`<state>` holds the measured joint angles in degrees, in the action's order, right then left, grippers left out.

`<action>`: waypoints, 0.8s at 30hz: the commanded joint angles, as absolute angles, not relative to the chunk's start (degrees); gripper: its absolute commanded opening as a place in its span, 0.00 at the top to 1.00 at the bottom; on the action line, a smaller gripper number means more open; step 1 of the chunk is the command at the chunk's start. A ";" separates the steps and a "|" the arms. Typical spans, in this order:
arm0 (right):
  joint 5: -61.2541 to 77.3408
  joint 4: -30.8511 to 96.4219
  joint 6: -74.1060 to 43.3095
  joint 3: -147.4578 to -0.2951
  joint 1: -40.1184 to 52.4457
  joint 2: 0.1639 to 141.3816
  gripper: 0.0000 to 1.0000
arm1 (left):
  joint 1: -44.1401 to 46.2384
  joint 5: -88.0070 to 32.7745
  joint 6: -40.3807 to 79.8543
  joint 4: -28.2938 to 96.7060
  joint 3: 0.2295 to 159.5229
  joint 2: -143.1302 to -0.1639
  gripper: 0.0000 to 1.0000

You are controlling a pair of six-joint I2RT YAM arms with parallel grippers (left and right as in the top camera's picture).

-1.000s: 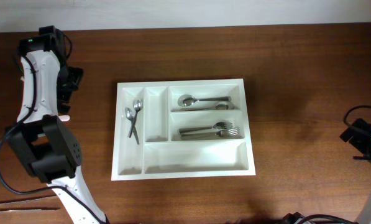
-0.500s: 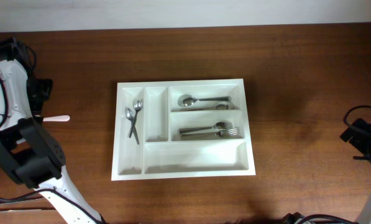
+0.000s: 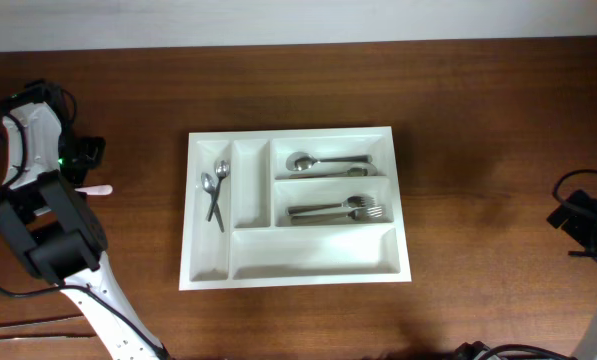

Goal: Pack container
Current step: 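Move the left gripper over the white plastic knife on the left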

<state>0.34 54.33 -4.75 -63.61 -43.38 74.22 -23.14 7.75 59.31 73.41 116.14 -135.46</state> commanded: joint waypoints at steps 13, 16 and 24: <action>0.67 54.15 -5.34 -63.64 -43.68 74.37 0.01 | -27.07 0.99 56.01 70.50 113.19 -135.22 0.01; 0.67 54.15 -5.34 -63.64 -43.68 74.37 0.01 | -27.18 1.04 55.33 70.52 113.08 -135.22 0.01; 0.67 54.15 -5.34 -63.64 -43.68 74.37 0.01 | -27.24 1.02 54.30 67.00 108.73 -135.24 0.01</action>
